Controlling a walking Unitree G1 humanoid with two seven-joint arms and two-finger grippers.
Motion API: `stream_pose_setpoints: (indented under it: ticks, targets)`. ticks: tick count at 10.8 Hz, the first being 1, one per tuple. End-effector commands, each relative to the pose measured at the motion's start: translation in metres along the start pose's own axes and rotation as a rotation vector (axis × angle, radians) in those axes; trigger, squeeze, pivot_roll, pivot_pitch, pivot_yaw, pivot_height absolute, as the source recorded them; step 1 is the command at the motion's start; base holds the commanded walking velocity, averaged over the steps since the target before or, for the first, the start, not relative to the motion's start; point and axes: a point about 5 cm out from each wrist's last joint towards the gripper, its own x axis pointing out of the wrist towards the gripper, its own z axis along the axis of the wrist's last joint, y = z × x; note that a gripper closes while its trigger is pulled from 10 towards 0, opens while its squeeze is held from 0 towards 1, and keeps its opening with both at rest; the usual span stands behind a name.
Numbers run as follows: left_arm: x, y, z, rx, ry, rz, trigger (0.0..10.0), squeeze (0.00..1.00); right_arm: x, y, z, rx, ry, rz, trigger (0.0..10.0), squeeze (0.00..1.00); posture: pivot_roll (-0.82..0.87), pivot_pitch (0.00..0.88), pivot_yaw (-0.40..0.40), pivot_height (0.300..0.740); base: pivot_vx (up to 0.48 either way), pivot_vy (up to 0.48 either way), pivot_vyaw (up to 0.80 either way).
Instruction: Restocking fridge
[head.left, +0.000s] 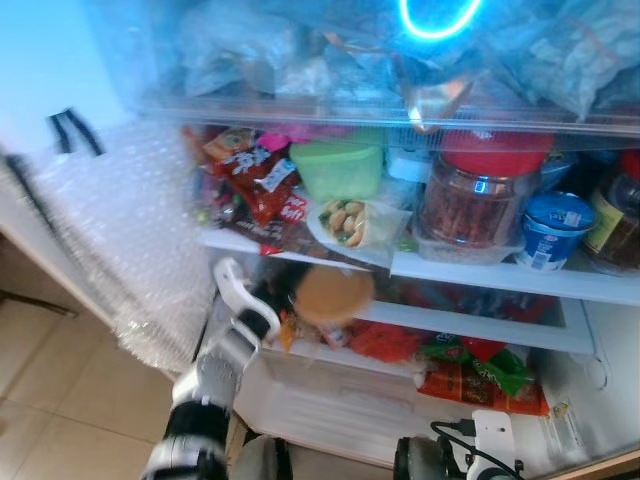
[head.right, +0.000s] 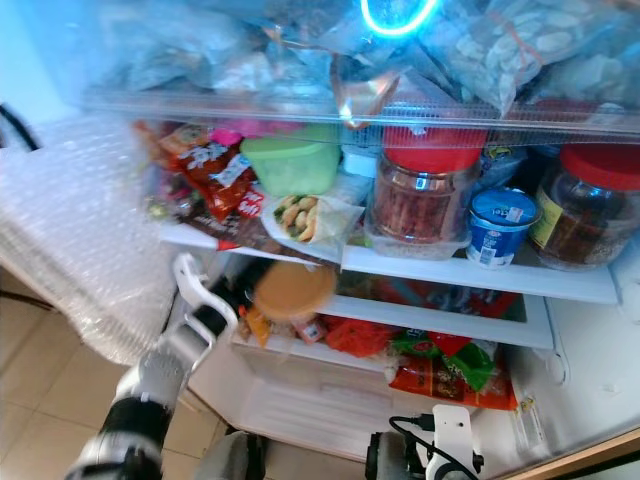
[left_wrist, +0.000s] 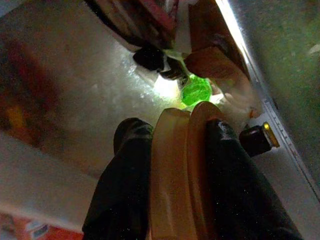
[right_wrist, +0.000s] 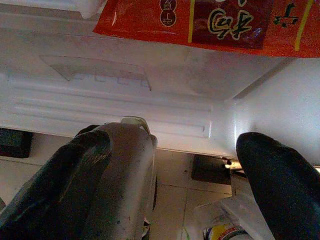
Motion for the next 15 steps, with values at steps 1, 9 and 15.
stream_pose_setpoints:
  ticks: [1, 9, 15]
  targets:
    - [0.006, -0.001, 0.001, 0.002, -0.021, 0.028, 10.0, 0.00, -0.004, 0.005, -0.021, -0.003, 0.079, 0.015, 10.0, 0.00, -0.03, 0.080, 0.102, 0.632, 0.000, 0.000, 0.00]
    - [0.033, 0.009, 0.020, -0.024, -0.193, 0.382, 10.0, 0.00, -0.004, 0.005, -0.021, 0.004, 0.077, 0.011, 10.0, 0.00, -0.06, 0.104, 0.100, 0.632, 0.000, 0.000, 0.00]
    - [0.036, 0.007, 0.025, -0.032, -0.190, 0.345, 10.0, 1.00, -0.004, 0.005, -0.021, 0.001, 0.077, 0.016, 10.0, 0.00, -0.04, 0.103, 0.097, 0.632, 0.000, 0.000, 0.00]
